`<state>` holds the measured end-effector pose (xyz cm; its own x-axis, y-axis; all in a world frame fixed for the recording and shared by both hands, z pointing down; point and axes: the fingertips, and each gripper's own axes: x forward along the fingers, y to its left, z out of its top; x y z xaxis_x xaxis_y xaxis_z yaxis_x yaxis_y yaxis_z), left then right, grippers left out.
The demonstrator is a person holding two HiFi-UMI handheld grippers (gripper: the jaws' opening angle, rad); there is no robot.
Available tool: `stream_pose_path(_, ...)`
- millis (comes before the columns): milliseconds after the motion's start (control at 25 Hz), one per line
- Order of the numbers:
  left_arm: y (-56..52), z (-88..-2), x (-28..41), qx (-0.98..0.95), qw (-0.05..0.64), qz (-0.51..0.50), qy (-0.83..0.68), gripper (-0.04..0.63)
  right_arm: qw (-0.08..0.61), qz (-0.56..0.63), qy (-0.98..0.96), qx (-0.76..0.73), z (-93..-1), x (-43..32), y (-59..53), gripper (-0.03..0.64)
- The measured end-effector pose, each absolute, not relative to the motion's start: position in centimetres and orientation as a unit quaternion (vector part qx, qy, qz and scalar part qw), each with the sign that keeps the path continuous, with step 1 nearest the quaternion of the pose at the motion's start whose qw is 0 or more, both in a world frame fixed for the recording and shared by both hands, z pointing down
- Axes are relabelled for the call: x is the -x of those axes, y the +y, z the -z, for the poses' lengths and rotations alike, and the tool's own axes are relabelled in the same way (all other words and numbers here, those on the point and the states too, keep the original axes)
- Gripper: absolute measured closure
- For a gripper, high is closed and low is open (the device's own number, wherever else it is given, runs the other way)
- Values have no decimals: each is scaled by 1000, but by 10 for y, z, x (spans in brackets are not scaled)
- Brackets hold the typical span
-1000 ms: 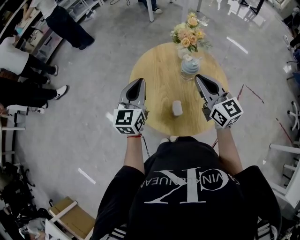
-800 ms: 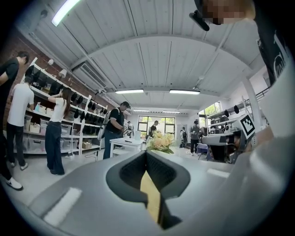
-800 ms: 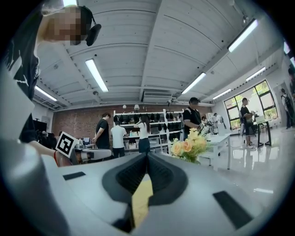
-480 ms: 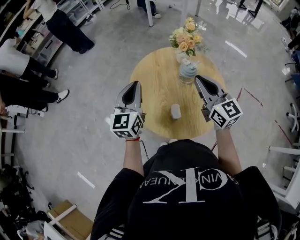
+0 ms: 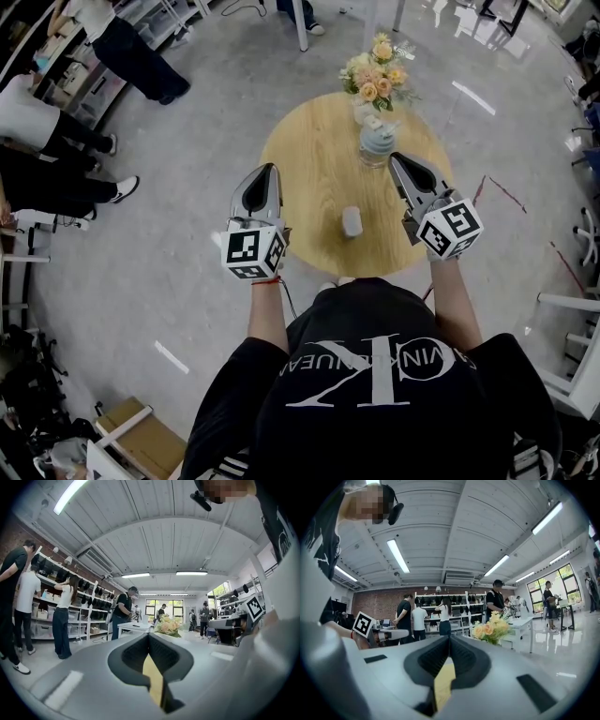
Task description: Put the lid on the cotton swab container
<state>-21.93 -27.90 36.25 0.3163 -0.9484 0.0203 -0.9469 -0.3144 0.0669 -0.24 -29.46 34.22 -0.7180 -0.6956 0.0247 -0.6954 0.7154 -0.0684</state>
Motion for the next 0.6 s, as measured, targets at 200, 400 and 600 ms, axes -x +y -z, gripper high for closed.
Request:
stream_pose_path(200,-277,-360,225,-804,37,21,-594,583,0,40,927,373,-344,3,-292,600)
stream_pose_path(400,-274,-361,228,-800,40,25,-598,584,1,47,926,374,-347,3,-291,600)
stream_pose_path(600,-272,-363,231,-796,44,30,-603,584,1,49,927,372,-350,4,-288,600)
